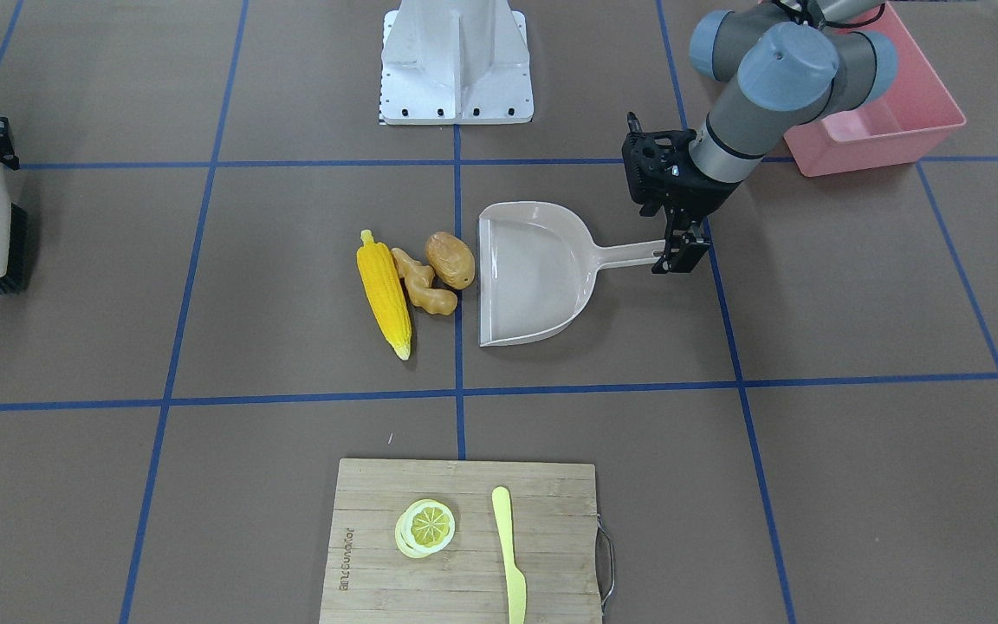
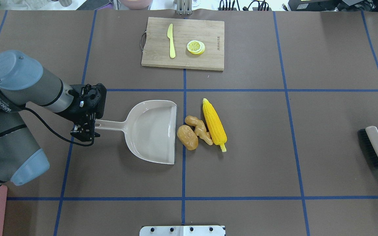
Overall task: Sweep and dump trash into bin
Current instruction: 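Reach the left gripper to the white dustpan handle and grasp it, then lift the white-handled brush with the right gripper and bring it toward the food, then sweep the corn and ginger pieces into the dustpan with the right-held brush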
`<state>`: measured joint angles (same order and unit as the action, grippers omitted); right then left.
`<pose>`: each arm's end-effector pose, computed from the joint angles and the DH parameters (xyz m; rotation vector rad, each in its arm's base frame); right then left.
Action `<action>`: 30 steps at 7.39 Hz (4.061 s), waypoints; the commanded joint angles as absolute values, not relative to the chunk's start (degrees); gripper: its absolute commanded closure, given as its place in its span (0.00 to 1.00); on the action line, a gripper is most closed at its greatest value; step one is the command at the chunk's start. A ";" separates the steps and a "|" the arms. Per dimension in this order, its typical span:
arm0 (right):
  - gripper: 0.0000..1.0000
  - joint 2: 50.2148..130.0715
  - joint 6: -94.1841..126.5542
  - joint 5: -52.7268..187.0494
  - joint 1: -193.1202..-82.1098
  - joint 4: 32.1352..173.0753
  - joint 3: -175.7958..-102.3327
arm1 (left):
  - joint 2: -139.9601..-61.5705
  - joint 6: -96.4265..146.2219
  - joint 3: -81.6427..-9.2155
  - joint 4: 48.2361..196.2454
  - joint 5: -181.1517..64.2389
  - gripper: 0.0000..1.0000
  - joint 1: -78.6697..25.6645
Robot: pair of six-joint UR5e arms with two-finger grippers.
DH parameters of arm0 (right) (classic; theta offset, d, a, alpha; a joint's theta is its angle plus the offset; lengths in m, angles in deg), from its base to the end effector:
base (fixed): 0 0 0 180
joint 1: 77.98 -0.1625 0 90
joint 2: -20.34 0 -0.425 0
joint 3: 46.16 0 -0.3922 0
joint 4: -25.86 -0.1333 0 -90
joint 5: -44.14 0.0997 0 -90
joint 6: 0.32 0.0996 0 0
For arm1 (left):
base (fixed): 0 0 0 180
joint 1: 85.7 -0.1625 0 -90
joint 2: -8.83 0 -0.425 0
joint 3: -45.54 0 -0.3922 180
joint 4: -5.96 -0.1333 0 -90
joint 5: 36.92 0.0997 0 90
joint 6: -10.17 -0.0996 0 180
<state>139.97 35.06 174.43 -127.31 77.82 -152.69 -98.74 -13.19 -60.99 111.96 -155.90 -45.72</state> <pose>-0.1396 -0.2681 0.6477 -0.0978 -0.8032 -0.2402 0.3927 -0.4403 0.3272 0.7906 0.7187 1.3891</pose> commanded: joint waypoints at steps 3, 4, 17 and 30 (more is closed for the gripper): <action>1.00 138.47 34.75 173.52 -130.62 78.24 -158.38 | -98.04 -11.10 -57.48 116.88 -155.05 0.01 -47.63; 1.00 136.29 34.40 172.30 -130.80 78.33 -159.26 | -98.22 -9.45 -57.29 117.23 -155.05 0.01 -48.95; 1.00 95.13 55.75 164.22 -110.35 119.64 -160.16 | -98.93 -4.79 -56.50 118.02 -152.32 0.02 -51.68; 1.00 79.84 67.00 159.80 -100.66 110.78 -146.45 | -97.61 -3.98 -57.29 118.20 -152.94 0.29 -50.10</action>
<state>80.66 65.85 159.98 -100.67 113.62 -148.50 -97.61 -4.05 -57.31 118.20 -152.94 -50.17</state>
